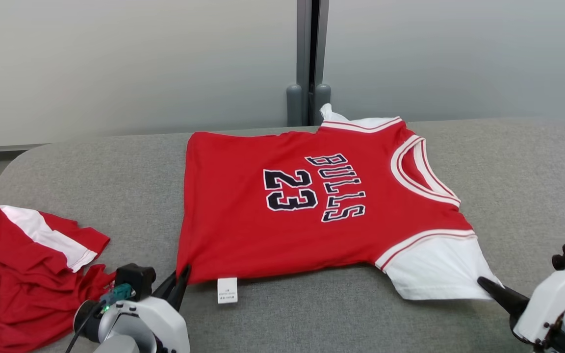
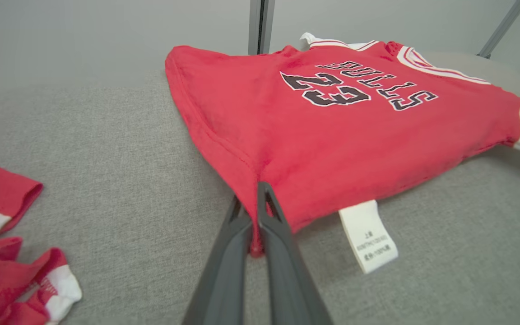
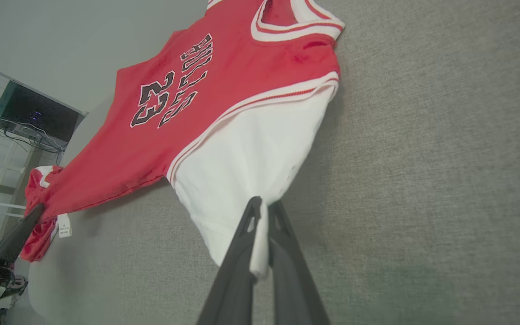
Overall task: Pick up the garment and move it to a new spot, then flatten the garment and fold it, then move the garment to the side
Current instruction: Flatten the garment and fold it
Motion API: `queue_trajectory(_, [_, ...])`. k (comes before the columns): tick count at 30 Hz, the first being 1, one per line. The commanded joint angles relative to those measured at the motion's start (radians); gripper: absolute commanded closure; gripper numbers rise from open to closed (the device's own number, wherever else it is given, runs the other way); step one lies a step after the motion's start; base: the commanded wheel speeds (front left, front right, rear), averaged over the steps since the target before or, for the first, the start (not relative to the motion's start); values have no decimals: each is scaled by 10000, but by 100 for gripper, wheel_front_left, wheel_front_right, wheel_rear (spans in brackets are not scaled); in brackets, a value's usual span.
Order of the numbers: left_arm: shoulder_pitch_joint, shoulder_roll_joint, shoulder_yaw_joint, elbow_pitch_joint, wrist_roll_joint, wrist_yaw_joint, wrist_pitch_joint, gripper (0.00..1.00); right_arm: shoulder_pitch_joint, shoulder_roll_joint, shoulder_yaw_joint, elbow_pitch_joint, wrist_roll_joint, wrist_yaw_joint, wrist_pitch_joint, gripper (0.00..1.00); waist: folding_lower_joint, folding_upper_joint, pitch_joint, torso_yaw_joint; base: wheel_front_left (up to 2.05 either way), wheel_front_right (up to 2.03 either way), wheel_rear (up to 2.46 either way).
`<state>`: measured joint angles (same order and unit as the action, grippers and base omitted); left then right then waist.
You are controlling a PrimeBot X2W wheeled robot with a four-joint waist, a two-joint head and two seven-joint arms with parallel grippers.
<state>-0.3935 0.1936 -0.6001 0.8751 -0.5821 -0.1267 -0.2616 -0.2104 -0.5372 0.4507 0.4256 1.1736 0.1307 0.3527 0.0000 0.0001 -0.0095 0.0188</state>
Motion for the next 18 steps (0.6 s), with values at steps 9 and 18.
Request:
queue_trajectory(9, [861, 748, -522, -778, 58, -23, 250, 100, 1280, -971, -483, -1538, 870, -1, 1689, 100, 0, -1, -113, 30, 0, 0, 0])
queue_trajectory(18, [1808, 2347, -1599, -3361, -223, -35, 1758, 100, 2547, -1695, -1399, -2511, 1445, 0, 3247, 100, 0, -1, -82, 233, 0, 0, 0])
